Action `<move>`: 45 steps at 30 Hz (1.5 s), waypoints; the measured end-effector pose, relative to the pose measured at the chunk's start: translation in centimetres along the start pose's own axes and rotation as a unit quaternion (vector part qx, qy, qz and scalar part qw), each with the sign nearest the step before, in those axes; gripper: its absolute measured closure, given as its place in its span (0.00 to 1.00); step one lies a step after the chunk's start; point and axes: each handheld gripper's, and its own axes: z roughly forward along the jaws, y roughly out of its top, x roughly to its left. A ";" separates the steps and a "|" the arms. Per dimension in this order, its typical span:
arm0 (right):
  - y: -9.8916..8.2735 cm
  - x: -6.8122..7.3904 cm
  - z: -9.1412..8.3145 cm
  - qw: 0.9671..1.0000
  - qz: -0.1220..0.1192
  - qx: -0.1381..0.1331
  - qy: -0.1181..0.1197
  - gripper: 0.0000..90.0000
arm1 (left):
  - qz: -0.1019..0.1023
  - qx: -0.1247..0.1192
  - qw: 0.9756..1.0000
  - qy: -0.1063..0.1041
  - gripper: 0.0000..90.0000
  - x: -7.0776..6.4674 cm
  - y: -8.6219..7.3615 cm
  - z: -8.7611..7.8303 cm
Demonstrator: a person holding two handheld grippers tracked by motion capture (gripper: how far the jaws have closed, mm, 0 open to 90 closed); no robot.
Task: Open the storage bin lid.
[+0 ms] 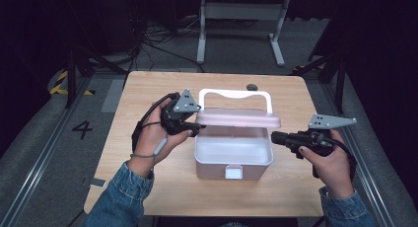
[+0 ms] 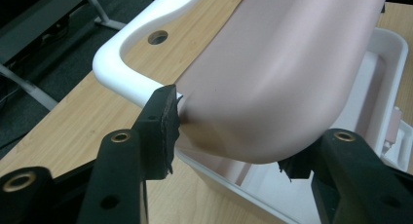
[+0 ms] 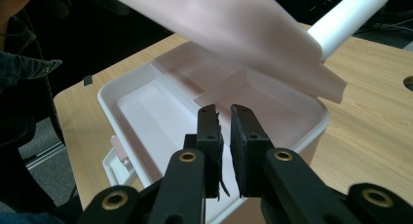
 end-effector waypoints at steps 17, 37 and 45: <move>-0.4 -0.3 -1.0 1.000 0.009 -0.007 -0.011 0.92 | -0.025 -0.011 1.000 0.007 0.68 2.0 1.4 0.1; -0.9 -1.2 -2.0 0.999 0.015 -0.003 -0.037 0.84 | -0.054 -0.012 0.998 0.022 0.79 4.1 2.7 1.0; -1.2 -1.8 -2.1 0.998 0.011 0.006 -0.057 0.76 | -0.069 -0.016 0.997 0.028 0.82 4.8 3.0 1.5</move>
